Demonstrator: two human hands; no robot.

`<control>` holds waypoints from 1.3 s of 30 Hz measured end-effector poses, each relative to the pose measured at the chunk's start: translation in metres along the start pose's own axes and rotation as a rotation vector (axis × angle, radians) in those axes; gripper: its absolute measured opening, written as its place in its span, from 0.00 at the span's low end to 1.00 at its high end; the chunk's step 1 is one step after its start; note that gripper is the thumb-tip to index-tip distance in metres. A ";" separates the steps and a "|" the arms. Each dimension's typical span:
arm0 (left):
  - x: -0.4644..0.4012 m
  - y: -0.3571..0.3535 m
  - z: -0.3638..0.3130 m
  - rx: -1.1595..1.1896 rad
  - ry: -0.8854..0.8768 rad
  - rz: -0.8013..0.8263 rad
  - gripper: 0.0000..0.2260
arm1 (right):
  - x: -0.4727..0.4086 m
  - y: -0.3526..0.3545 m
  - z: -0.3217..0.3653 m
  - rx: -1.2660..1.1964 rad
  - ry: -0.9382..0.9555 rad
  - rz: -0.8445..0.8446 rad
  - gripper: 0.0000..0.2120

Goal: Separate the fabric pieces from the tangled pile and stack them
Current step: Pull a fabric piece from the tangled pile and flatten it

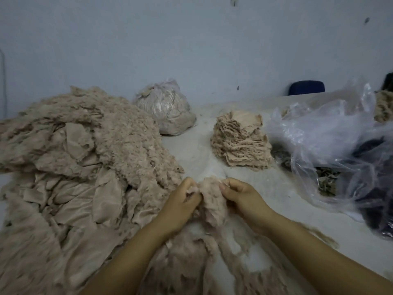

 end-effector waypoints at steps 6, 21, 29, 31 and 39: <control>-0.006 -0.026 0.022 0.338 0.266 0.145 0.22 | 0.004 -0.004 -0.017 -0.442 -0.271 0.073 0.17; 0.009 -0.053 0.039 0.712 0.633 0.177 0.24 | 0.017 0.004 0.029 0.417 0.727 -0.139 0.06; 0.010 -0.041 0.053 0.933 0.842 0.034 0.17 | 0.014 0.021 0.008 0.230 0.389 -0.296 0.05; 0.010 -0.045 0.050 0.942 0.800 0.076 0.18 | 0.002 0.016 -0.012 0.188 0.130 -0.208 0.17; -0.001 -0.033 0.050 0.640 0.503 -0.126 0.09 | -0.007 0.015 -0.029 0.070 0.060 -0.183 0.09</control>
Point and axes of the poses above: each hand's wrist, its own x-axis away from the middle knuckle, its own y-axis out of the back of the hand, z = x × y, the point moved 8 cm from there along -x, towards the middle knuckle, and after that the axes turned 11 degrees about -z, right-handed, at the moved point
